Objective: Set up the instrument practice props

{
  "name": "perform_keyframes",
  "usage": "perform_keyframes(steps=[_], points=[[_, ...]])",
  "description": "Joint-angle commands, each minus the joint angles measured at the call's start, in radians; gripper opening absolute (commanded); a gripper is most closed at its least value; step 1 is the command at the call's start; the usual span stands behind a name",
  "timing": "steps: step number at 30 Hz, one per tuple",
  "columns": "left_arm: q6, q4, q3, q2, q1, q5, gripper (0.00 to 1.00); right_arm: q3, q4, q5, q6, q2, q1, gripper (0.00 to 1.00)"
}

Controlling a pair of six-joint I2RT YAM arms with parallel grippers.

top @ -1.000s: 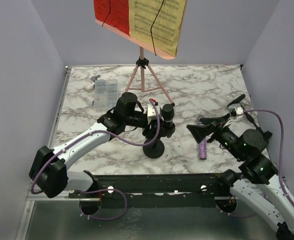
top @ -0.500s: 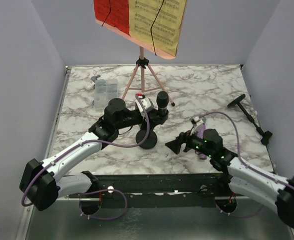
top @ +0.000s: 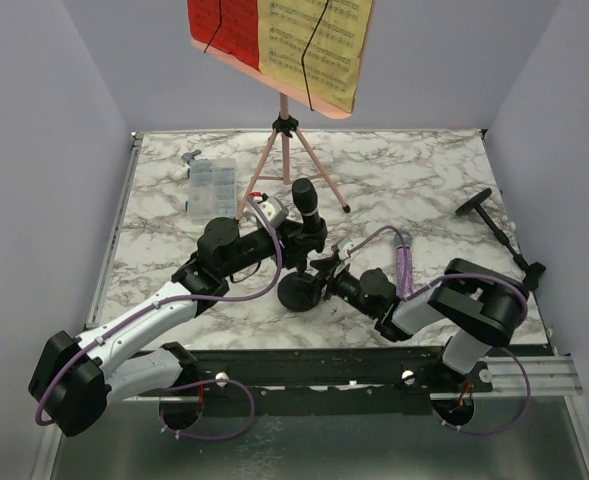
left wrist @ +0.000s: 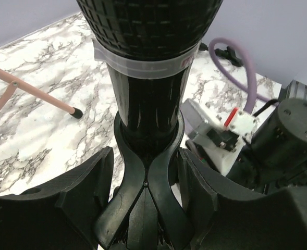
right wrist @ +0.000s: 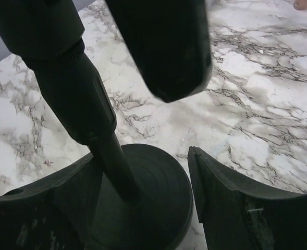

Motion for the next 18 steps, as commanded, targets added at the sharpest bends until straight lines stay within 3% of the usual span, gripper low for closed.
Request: perform_keyframes(steps=[1, 8, 13, 15, 18], points=[[-0.047, 0.155, 0.014, -0.064, -0.005, -0.032, 0.0, 0.012, 0.277, 0.083, -0.074, 0.144, 0.033, 0.7], [-0.043, 0.154, 0.038, -0.114, -0.005, -0.038, 0.0, -0.039, 0.546, 0.161, -0.076, 0.378, 0.041, 0.68], [-0.033, 0.134, 0.028, -0.14, -0.005, -0.047, 0.0, -0.017, 0.53, 0.158, -0.111, 0.389, 0.04, 0.66], [-0.033, 0.132, 0.018, -0.138, -0.006, -0.049, 0.0, -0.014, 0.516, 0.148, -0.123, 0.367, 0.041, 0.71], [-0.029, 0.12, 0.009, -0.141, -0.005, -0.067, 0.0, -0.005, 0.364, 0.139, -0.115, 0.247, 0.041, 0.89]])
